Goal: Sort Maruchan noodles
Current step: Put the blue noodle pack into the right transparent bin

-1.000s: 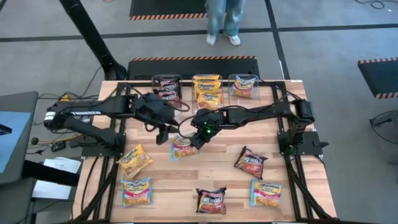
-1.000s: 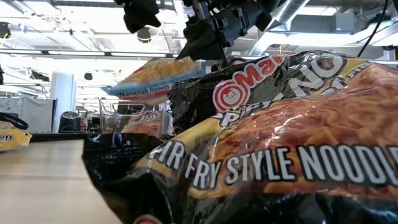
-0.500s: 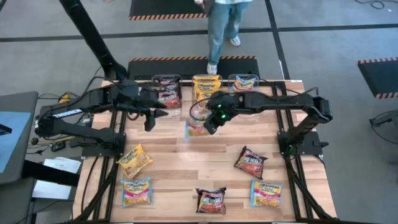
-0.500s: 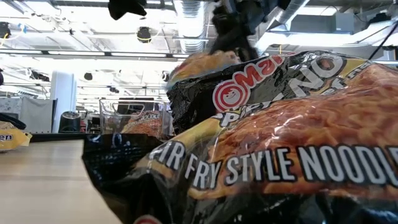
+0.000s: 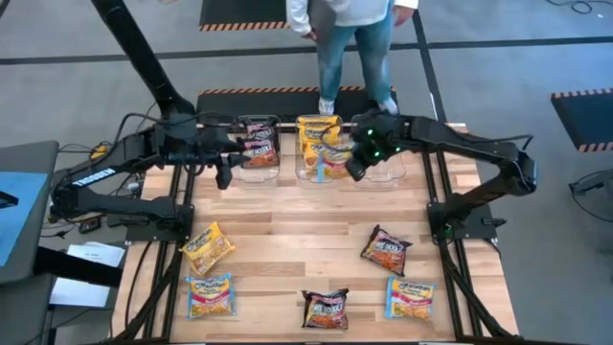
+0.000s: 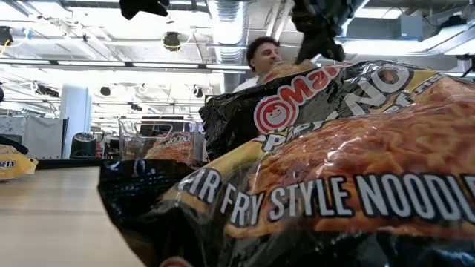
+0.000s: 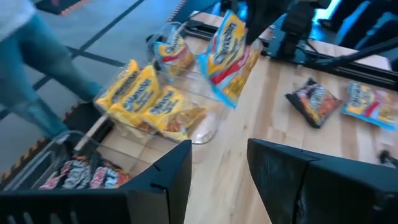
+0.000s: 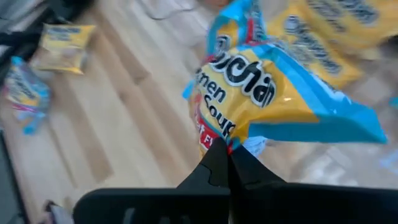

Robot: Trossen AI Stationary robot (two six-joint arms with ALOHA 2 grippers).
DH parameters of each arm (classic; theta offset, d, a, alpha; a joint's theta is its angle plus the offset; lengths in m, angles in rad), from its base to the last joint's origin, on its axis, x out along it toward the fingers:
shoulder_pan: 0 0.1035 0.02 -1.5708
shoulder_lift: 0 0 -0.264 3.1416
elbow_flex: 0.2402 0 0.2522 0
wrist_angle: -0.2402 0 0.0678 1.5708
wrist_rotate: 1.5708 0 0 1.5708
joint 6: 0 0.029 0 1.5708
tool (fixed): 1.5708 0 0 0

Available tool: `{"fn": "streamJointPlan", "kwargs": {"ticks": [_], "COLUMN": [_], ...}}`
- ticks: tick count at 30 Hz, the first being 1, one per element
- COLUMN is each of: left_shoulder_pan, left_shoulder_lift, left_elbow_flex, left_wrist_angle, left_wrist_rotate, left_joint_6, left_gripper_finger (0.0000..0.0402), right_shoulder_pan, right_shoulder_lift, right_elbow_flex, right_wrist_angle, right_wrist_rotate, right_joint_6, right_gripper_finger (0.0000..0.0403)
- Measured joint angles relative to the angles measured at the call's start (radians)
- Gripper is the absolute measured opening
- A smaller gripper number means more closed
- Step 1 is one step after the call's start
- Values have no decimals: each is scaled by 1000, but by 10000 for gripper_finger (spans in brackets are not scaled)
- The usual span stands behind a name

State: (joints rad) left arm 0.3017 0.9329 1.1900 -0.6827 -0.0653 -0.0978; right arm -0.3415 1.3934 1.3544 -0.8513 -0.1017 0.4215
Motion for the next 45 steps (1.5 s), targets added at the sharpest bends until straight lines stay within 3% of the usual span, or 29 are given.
{"fn": "streamJointPlan", "kwargs": {"ticks": [15, 28, 33, 45], "left_shoulder_pan": [97, 176, 197, 205], "left_shoulder_lift": [3, 3, 3, 3], "left_elbow_flex": [0, 0, 0, 0], "left_wrist_angle": [0, 0, 0, 0], "left_wrist_rotate": [-11, -11, -11, -12], "left_joint_6": [-4, -28, -30, -30], "left_gripper_finger": [141, 141, 141, 141], "right_shoulder_pan": [-302, -523, -565, -595], "right_shoulder_lift": [-43, -283, -255, -80], "right_elbow_flex": [-15, -399, -459, -514], "right_wrist_angle": [-180, 99, 203, 396], "right_wrist_rotate": [3, -7, -55, -56], "right_joint_6": [-299, -349, -405, -439], "right_gripper_finger": [0, 0, 0, 0]}}
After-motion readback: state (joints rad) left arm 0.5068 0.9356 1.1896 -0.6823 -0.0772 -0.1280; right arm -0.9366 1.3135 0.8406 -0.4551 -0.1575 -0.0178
